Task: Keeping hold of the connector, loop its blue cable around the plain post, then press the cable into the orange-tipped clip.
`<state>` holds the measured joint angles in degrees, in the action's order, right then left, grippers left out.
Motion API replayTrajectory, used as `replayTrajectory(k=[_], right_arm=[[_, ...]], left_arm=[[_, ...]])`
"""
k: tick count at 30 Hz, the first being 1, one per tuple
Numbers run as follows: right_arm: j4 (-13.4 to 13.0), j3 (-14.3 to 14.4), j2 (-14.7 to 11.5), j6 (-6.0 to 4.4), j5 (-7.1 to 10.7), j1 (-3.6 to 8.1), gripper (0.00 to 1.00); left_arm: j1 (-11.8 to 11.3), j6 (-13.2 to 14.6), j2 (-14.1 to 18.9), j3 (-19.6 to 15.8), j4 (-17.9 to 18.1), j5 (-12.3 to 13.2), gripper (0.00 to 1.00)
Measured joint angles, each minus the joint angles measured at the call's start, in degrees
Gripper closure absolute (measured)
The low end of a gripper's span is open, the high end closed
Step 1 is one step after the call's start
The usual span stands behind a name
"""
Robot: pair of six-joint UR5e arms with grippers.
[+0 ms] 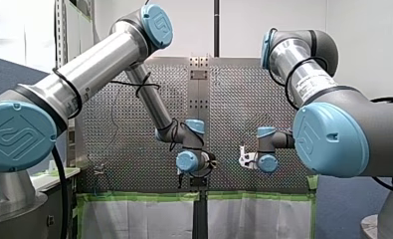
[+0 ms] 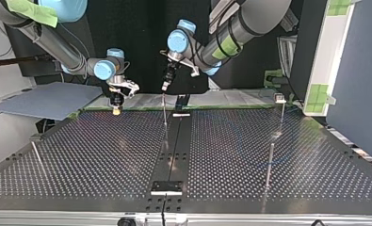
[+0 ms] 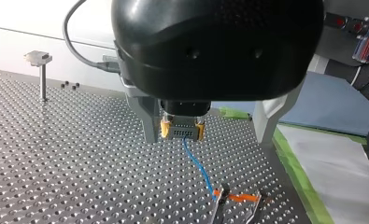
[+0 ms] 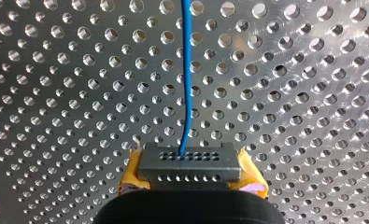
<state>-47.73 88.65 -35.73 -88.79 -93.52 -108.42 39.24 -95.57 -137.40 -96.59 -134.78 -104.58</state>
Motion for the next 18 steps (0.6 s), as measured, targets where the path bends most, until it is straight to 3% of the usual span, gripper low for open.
replayTrajectory(k=[11, 18], right_arm=[[0.07, 0.0, -0.01, 0.0, 0.25, 0.01, 1.0], [0.13, 0.0, -0.01, 0.0, 0.27, 0.01, 1.0]], left_arm=[[0.13, 0.52, -0.02, -0.03, -0.33, -2.11, 0.0], [0.28, -1.93, -0.07, 0.0, -0.87, -3.68, 0.0]])
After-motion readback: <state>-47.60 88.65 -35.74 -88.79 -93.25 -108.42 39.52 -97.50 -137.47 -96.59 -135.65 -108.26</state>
